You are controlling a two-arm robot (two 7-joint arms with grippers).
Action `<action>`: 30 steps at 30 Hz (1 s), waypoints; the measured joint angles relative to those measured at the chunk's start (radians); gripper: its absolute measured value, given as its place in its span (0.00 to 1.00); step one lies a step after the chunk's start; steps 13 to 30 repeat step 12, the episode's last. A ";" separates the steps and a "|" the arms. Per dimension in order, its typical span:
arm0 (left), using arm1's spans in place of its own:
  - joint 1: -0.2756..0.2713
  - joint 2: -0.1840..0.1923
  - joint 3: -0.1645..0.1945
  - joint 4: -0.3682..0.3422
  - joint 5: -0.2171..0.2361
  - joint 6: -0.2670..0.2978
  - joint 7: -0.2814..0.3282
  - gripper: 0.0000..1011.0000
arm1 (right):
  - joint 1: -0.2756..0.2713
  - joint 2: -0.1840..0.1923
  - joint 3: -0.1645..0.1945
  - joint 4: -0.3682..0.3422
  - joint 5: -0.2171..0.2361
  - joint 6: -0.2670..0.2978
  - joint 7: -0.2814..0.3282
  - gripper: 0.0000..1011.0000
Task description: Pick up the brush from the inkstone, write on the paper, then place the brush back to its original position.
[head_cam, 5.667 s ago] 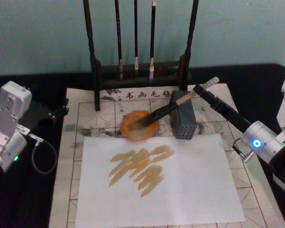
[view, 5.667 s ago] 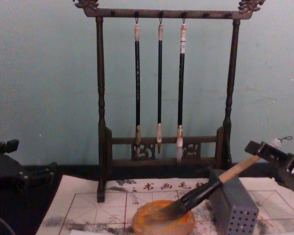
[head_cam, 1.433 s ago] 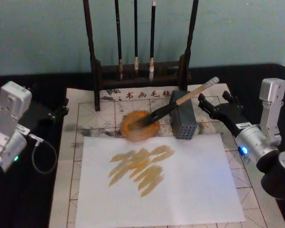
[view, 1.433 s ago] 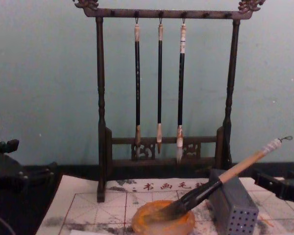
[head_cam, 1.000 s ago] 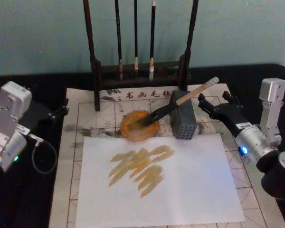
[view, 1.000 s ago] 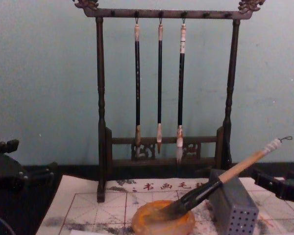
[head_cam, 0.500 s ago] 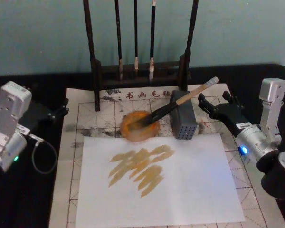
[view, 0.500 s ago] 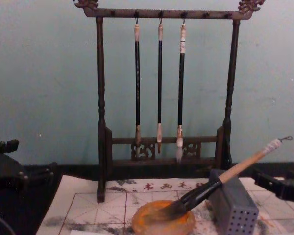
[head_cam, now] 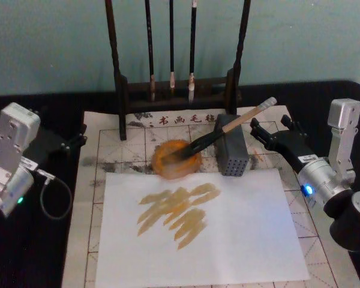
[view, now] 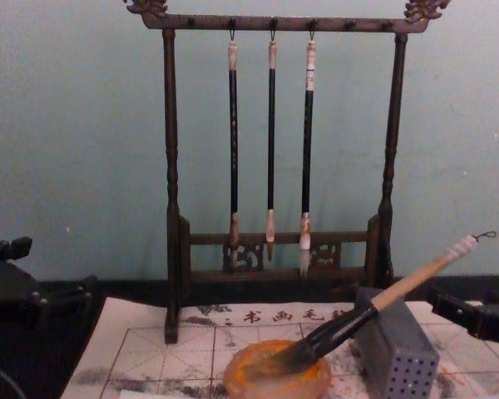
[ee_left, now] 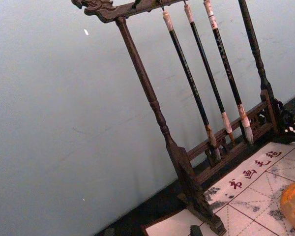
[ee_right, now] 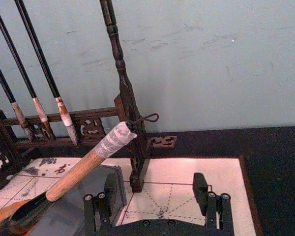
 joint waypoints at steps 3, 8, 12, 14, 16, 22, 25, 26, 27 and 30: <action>0.000 0.000 0.000 0.000 0.000 0.000 0.000 0.99 | 0.000 0.000 0.000 0.000 0.000 0.000 0.000 0.99; 0.000 0.000 0.000 0.000 0.000 0.000 0.000 0.99 | 0.000 0.000 0.000 0.000 0.000 0.000 0.000 0.99; 0.000 0.000 0.000 0.000 0.000 0.000 0.000 0.99 | 0.000 0.000 0.000 0.000 0.000 0.000 0.000 0.99; 0.000 0.000 0.000 0.000 0.000 0.000 0.000 0.99 | 0.000 0.000 0.000 0.000 0.000 0.000 0.000 0.99; 0.000 0.000 0.000 0.000 0.000 0.000 0.000 0.99 | 0.000 0.000 0.000 0.000 0.000 0.000 0.000 0.99; 0.000 0.000 0.000 0.000 0.000 0.000 0.000 0.99 | 0.000 0.000 0.000 0.000 0.000 0.000 0.000 0.99; 0.000 0.000 0.000 0.000 0.000 0.000 0.000 0.99 | 0.000 0.000 0.000 0.000 0.000 0.000 0.000 0.99; 0.000 0.000 0.000 0.000 0.000 0.000 0.000 0.99 | 0.000 0.000 0.000 0.000 0.000 0.000 0.000 0.99; 0.000 0.000 0.000 0.000 0.000 0.000 0.000 0.99 | 0.000 0.000 0.000 0.000 0.000 0.000 0.000 0.99; 0.000 0.000 0.000 0.000 0.000 0.000 0.000 0.99 | 0.000 0.000 0.000 0.000 0.000 0.000 0.000 0.99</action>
